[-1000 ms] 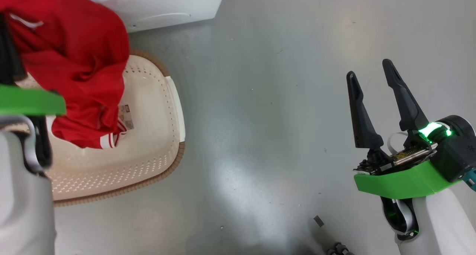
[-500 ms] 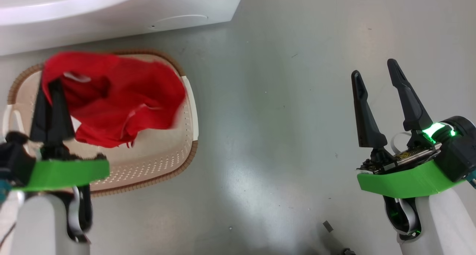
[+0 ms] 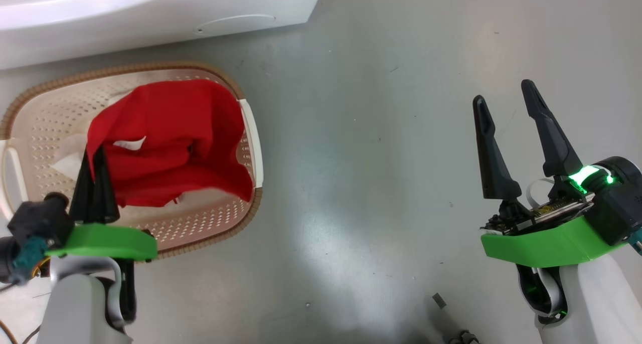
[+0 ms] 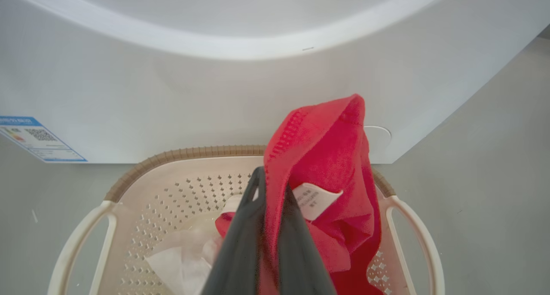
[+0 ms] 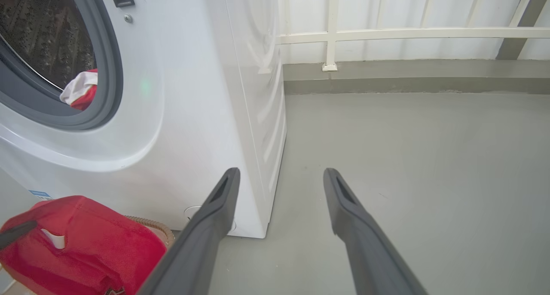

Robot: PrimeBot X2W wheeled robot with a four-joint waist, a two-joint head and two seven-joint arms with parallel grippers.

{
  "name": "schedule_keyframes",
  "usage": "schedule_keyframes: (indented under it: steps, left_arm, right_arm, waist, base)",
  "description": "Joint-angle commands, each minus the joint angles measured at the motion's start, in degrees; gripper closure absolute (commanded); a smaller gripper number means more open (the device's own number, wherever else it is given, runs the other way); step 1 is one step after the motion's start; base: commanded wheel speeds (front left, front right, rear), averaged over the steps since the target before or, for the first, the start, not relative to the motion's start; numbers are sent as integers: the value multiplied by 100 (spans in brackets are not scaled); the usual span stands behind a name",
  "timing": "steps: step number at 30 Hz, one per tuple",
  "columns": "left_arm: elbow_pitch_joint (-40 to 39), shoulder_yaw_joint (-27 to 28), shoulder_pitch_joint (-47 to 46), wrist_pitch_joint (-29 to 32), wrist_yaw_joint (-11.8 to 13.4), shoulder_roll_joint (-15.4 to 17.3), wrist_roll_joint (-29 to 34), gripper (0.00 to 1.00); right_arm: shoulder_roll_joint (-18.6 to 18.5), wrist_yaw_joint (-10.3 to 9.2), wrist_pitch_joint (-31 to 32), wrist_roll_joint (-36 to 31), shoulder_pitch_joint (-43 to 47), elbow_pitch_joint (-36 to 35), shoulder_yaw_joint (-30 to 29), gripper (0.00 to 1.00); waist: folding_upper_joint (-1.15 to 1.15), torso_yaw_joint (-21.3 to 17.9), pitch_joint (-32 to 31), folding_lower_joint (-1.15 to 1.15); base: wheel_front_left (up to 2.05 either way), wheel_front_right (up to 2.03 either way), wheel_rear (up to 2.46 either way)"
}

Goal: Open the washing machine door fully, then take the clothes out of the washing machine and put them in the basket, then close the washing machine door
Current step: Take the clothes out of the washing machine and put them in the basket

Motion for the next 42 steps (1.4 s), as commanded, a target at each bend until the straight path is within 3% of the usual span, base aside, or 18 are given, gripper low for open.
schedule_keyframes:
  steps: [1, 11, 25, 26, 27, 28, 35, 42]
  left_arm:
    - [241, 210, -91, -20, -3, 137, -76, 100]
    - [2126, 260, -887, -35, -87, 272, -76, 100]
    - [3689, 341, -1654, -36, -149, 367, 31, 100]
    - [3788, 336, -1712, -36, -171, 371, 51, 58]
    - [3806, 333, -1737, -36, -180, 365, 61, 33]
    - [3805, 332, -1757, -36, -187, 359, 70, 0]
    - [3488, 539, -1754, -37, -359, 272, -84, 0]
    - [2478, 651, -1414, -37, -455, 178, 23, 0]
  right_arm:
    - [-17, 36, -36, 37, 143, -116, 119, 0]
    - [-17, 36, -36, 85, 56, -98, 210, 0]
    - [-17, 36, -36, 92, -36, -98, 189, 0]
    - [-17, 36, -36, 84, -38, -94, 194, 0]
    - [-17, 36, -36, 82, -38, -96, 194, 0]
    - [-17, 36, -36, 82, -38, -99, 189, 0]
    - [-17, 36, -36, 65, -31, -86, 131, 0]
    - [-17, 36, -36, 38, -7, -75, 79, 0]
  waist:
    - [-1, -29, 17, 0]
    - [-1, -144, 107, 0]
    - [-1, -238, 232, 0]
    - [-1, -241, 229, 0]
    - [-1, -236, 226, 0]
    - [-1, -229, 222, 0]
    - [-1, -145, 161, 0]
    - [-1, -86, 44, 0]
  base:
    - [0, 0, 0]
    - [0, 0, 0]
    - [0, 0, 0]
    - [0, 0, 0]
    - [0, 0, 0]
    - [0, 0, 0]
    - [0, 0, 0]
    - [0, 0, 0]
